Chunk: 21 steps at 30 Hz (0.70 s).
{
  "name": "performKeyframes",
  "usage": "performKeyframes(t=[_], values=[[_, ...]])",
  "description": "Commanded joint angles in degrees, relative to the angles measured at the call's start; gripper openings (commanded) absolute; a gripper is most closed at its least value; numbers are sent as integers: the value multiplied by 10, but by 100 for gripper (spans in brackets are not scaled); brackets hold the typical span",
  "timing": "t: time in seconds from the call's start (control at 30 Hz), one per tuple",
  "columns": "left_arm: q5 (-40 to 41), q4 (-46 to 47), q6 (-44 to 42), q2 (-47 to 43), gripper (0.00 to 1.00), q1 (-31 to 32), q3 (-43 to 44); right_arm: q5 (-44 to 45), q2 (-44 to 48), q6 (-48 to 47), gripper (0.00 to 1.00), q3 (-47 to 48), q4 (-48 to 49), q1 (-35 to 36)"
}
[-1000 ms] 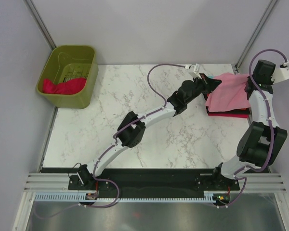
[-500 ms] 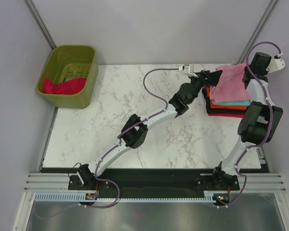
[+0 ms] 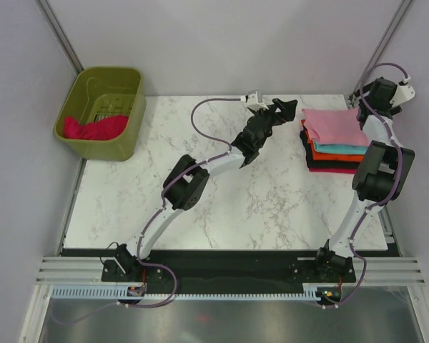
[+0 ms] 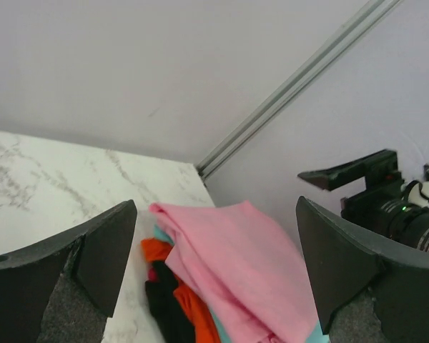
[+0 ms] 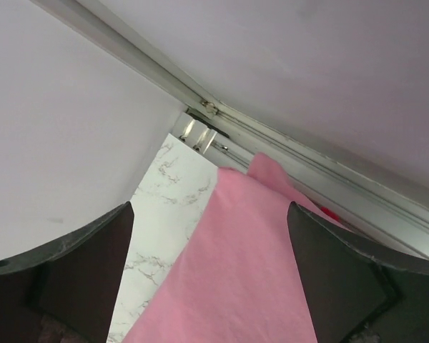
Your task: Fold and stack the t-shirts
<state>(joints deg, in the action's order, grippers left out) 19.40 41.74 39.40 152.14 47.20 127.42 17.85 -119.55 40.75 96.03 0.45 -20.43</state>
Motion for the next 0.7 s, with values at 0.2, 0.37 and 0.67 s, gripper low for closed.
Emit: performKeyframes(t=[0.2,0.37,0.67], values=[[18,-8,4,-307,100,-40,-296,-26,98,-67,85,26,-23,74],[7,-70,26,-408,100,-67,-419,-87,159,-76,85,-57,14,118],[-40,-196,16,-619,100,-71,-601,-135,406,-152,84,-269,32,188]])
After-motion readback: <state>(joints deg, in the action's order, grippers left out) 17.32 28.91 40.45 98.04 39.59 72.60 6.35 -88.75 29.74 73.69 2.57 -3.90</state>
